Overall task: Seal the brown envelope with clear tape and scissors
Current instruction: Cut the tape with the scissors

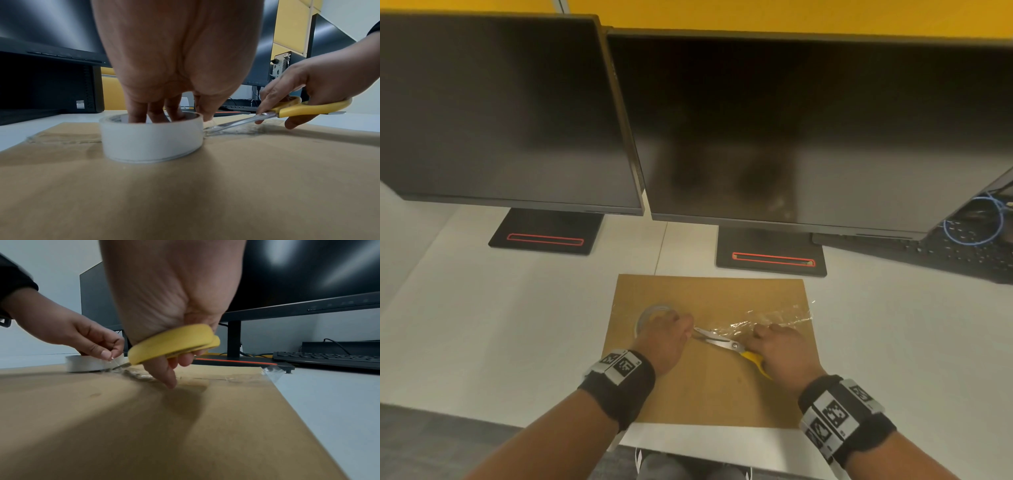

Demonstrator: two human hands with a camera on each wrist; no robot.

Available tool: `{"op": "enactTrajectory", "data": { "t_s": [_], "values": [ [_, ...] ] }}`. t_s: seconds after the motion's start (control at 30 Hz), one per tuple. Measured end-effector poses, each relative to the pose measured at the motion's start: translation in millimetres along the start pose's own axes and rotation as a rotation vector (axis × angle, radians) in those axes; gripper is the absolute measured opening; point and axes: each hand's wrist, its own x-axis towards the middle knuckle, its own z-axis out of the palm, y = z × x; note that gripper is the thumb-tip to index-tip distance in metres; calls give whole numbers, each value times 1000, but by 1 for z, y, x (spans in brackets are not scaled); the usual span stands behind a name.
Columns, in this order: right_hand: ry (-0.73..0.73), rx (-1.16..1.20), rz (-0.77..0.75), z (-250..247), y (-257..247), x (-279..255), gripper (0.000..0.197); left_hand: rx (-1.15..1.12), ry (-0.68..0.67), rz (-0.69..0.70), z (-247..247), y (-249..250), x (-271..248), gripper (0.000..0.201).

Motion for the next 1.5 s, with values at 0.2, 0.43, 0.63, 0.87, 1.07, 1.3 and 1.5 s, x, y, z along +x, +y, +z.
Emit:
{"op": "enactTrajectory", "data": {
  "t_s": [0.2, 0.43, 0.63, 0.87, 1.07, 1.3, 1.5],
  "values": [
    [28, -8, 32, -2, -6, 1, 64, -22, 21, -18, 7, -1, 0, 11],
    [29, 127, 31, 6, -2, -1, 59, 6, 21, -18, 8, 2, 0, 11],
    [6, 14, 12, 3, -5, 1, 62, -51, 20, -9, 7, 8, -1, 14],
    [-42, 113, 28, -2, -9, 1, 59, -84, 28, -3, 10, 7, -1, 13],
    [42, 139, 28, 6, -6, 3, 59, -114, 10, 0, 16, 7, 0, 12],
    [-42, 43, -20, 7, -8, 7, 62, -136, -31, -17, 14, 8, 0, 21],
    [9, 89, 38, 11, -10, 7, 57, -203, 37, -36, 11, 9, -2, 11]
  ]
}}
